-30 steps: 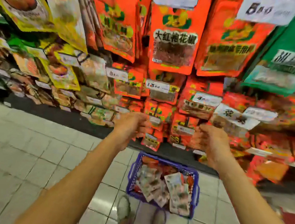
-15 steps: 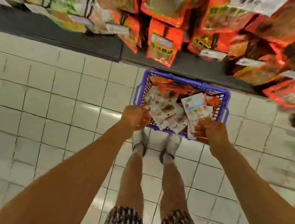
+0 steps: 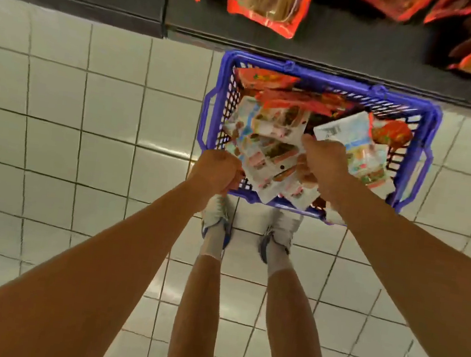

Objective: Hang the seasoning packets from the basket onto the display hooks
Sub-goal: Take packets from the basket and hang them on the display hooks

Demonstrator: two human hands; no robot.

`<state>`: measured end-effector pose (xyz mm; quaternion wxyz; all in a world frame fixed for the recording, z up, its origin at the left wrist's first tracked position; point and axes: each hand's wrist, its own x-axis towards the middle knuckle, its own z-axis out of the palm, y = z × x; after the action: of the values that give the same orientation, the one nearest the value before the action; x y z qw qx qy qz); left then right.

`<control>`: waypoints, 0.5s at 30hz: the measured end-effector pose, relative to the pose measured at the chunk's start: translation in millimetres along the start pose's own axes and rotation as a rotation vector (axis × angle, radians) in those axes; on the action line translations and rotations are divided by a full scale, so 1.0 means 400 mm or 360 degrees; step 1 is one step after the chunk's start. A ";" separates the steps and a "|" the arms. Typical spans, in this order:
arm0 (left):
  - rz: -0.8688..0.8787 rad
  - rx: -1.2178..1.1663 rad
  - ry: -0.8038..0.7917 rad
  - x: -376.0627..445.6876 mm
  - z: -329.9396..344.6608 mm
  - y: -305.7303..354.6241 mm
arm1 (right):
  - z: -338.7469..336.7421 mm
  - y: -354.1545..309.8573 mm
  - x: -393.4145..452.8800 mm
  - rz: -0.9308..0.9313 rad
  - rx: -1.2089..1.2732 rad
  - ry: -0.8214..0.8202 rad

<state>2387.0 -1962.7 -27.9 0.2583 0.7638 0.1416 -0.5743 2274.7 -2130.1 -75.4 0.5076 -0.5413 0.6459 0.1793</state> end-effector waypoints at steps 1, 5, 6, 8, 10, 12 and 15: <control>-0.0002 -0.0023 0.0041 0.018 0.000 0.000 | 0.018 -0.011 0.027 0.0086 0.0101 0.0002; 0.0214 0.0277 0.0212 0.082 0.011 -0.007 | 0.062 -0.015 0.082 0.0225 0.0074 -0.0120; 0.0294 0.0453 0.0246 0.086 0.010 -0.009 | 0.064 -0.014 0.081 0.0249 0.0119 -0.0158; 0.0557 0.0747 0.0298 0.099 0.008 -0.021 | 0.059 -0.008 0.057 0.0272 0.0219 -0.0296; 0.0858 0.0959 0.0302 0.102 0.004 -0.025 | 0.048 0.007 0.013 0.0221 0.0286 -0.0466; 0.1036 0.1253 0.0274 0.099 -0.004 -0.016 | 0.031 0.020 -0.037 0.0134 0.0314 -0.0639; 0.1160 0.1519 0.0131 0.104 -0.015 0.001 | 0.004 0.030 -0.090 0.0060 0.0350 -0.0934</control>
<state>2404.4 -1963.0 -66.2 0.0614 0.8163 -0.3930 -0.4188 2261.0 -2105.9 -49.2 0.7244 -0.3963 0.4971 0.2664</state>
